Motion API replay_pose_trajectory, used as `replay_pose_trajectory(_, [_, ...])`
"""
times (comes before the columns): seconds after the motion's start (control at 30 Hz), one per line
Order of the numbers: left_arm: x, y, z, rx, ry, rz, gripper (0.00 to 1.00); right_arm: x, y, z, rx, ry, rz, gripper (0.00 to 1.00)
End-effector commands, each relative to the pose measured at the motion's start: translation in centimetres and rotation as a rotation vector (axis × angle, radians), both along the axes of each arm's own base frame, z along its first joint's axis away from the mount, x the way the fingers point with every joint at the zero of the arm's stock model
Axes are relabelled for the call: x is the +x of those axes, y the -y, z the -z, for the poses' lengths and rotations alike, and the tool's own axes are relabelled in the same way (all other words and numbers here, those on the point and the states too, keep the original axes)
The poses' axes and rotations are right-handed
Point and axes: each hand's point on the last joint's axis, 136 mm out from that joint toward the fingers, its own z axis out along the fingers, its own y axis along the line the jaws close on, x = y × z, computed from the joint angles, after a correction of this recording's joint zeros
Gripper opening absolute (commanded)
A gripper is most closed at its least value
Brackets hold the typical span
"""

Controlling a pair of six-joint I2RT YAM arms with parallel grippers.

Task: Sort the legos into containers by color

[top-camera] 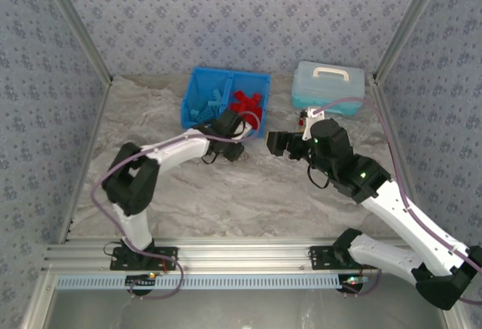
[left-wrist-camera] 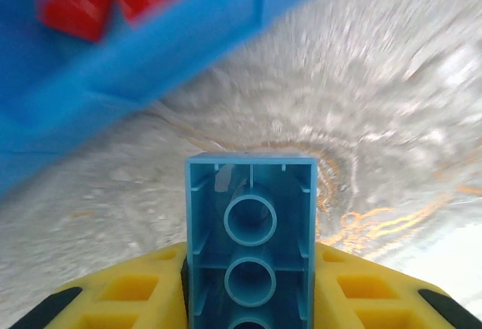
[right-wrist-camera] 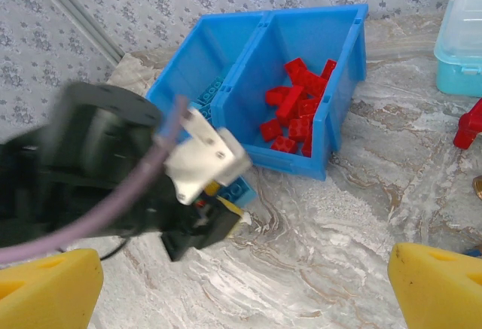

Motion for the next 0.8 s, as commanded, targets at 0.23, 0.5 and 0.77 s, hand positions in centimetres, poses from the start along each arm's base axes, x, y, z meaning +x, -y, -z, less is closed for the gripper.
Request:
replay_pose_trajectory(0.23, [9.1,-7.6,-14.0,-0.159,0.341,-0.346,0.37,0.2,0.1,-1.0,0.027,0.026,0.008,1.00])
replay_pose_trajectory(0.5, [20.0,-10.8,-11.2,-0.156,0.284,-0.521,0.35,0.2,-0.1,-1.2,0.030,0.021,-0.005,1.00])
replay_pose_trajectory(0.77, [26.6,-11.6,-8.1,-0.136,0.265,-0.622,0.35,-0.4,1.1,-1.2,0.003,0.031,0.013,1.00])
